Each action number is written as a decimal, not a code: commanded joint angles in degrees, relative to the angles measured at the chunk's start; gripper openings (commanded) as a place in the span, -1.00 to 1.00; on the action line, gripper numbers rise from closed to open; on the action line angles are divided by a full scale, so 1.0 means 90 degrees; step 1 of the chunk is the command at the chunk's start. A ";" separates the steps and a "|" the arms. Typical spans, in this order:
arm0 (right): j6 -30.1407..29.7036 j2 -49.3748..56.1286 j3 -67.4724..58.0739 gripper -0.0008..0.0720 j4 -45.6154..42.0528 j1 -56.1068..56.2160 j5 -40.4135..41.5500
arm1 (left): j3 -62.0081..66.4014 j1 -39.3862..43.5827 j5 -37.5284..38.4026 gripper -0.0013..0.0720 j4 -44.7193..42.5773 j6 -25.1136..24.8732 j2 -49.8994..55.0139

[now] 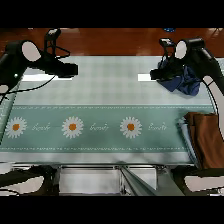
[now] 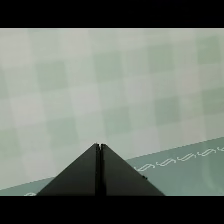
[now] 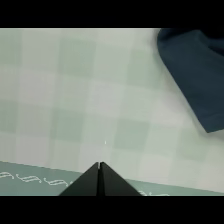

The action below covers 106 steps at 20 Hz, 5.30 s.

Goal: Fold the shirts.

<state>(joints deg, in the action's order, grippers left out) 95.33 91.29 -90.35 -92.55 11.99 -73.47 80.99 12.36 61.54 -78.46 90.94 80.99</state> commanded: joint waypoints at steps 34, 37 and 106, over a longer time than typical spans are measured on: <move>0.1161 0.1151 -0.0141 0.16 -0.0578 -0.2557 0.2880 | 0.0022 -0.1066 -0.1440 0.42 -0.0238 0.0024 0.0092; 0.0301 0.1902 -0.0525 0.16 0.0141 -0.2701 0.2477 | 0.0012 -0.1044 -0.1430 0.42 -0.0233 0.0032 0.0104; -0.0719 -0.5532 0.7244 0.14 0.3672 -0.2028 0.1671 | -0.5530 -0.1375 -0.0549 0.42 0.4243 -0.3138 -0.1178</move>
<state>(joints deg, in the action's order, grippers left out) 89.23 43.53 -30.28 -63.94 -5.72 -59.90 31.40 -4.62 63.13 -42.37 63.99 67.57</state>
